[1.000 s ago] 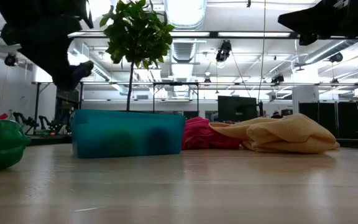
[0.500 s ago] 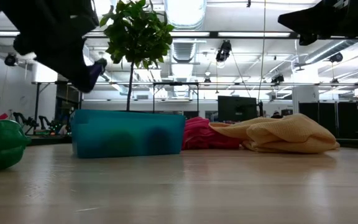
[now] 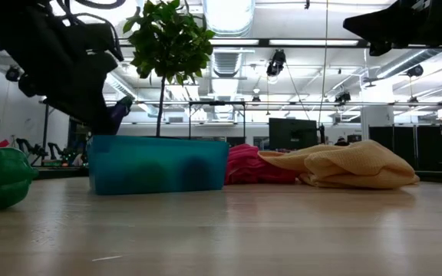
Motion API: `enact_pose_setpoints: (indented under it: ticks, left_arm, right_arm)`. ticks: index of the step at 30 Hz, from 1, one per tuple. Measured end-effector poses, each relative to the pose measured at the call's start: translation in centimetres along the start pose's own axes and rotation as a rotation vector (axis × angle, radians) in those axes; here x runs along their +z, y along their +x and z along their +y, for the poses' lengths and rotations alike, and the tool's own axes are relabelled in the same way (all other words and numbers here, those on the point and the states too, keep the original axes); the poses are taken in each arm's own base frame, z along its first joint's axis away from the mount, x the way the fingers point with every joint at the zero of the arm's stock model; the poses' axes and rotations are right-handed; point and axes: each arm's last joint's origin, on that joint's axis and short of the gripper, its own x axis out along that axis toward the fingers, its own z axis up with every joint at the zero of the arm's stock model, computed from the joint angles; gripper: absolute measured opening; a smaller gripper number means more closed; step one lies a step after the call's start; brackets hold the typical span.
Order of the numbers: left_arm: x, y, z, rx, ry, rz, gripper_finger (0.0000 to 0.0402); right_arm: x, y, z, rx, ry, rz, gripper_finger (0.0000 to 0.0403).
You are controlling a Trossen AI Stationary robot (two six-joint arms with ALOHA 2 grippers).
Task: Pick and placing Produce into tupperware
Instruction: Put the purple eggplant into the blue bin, then put the green bell pepper into the blue bin
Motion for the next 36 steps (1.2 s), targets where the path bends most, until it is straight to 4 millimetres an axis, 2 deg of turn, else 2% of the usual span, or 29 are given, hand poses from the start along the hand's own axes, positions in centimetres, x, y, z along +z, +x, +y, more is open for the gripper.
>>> enact_pose_setpoints:
  ticks: [6, 23, 36]
  left_arm:
    - [-0.37, 0.97, 0.32, 0.005, -0.022, 0.009, 0.0121]
    - [-0.26, 1.07, -0.02, -0.024, 0.042, 0.009, 0.0121]
    - [-0.29, 1.05, -0.01, -0.029, 0.048, 0.024, 0.0189]
  right_arm:
    - [0.0, 0.0, 0.0, 0.0, 0.001, 0.0, 0.0009]
    - [0.0, 0.0, 0.0, 0.0, -0.002, 0.0, 0.0009]
    - [0.0, 0.0, 0.0, 0.0, -0.002, 0.0, 0.0009]
